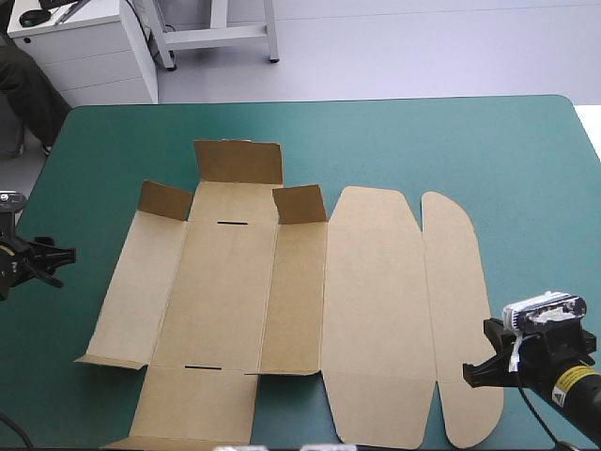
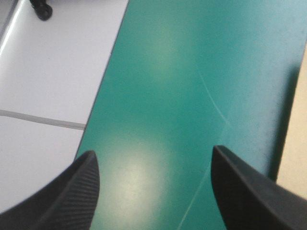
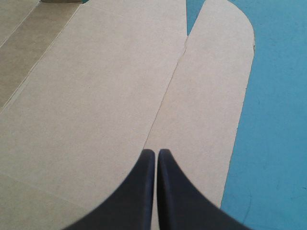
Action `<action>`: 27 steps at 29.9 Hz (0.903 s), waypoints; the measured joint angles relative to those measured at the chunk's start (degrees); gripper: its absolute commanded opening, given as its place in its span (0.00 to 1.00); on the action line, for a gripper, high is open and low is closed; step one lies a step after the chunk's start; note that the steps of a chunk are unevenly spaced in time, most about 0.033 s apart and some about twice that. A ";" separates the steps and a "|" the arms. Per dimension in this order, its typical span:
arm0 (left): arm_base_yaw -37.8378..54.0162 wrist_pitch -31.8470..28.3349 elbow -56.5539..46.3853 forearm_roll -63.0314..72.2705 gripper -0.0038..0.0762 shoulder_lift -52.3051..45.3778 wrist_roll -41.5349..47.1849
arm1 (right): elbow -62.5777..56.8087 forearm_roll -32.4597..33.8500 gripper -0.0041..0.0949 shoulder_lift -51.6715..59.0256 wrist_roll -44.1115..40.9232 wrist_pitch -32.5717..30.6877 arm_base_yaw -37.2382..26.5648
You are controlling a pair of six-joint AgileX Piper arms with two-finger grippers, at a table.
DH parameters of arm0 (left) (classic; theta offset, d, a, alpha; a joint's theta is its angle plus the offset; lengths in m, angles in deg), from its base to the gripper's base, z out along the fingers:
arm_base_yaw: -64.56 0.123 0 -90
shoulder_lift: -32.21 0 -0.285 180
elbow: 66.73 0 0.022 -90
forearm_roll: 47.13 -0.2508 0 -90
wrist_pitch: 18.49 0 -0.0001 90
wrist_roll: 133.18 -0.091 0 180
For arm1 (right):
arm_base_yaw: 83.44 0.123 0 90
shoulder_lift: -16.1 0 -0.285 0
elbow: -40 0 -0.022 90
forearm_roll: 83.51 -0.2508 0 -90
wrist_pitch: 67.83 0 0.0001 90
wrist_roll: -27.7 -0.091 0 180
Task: Fold the box
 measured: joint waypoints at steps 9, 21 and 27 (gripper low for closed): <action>2.84 3.81 -0.11 7.50 0.55 10.08 -7.17 | -0.06 0.00 0.04 0.00 0.45 -0.41 0.00; 4.89 13.48 -2.81 18.27 0.55 12.93 -18.18 | -0.06 -0.13 0.04 0.00 0.73 -0.36 0.00; 4.89 16.02 -3.14 21.35 0.66 13.05 -20.93 | -0.06 -1.77 0.04 0.00 2.49 -0.85 0.00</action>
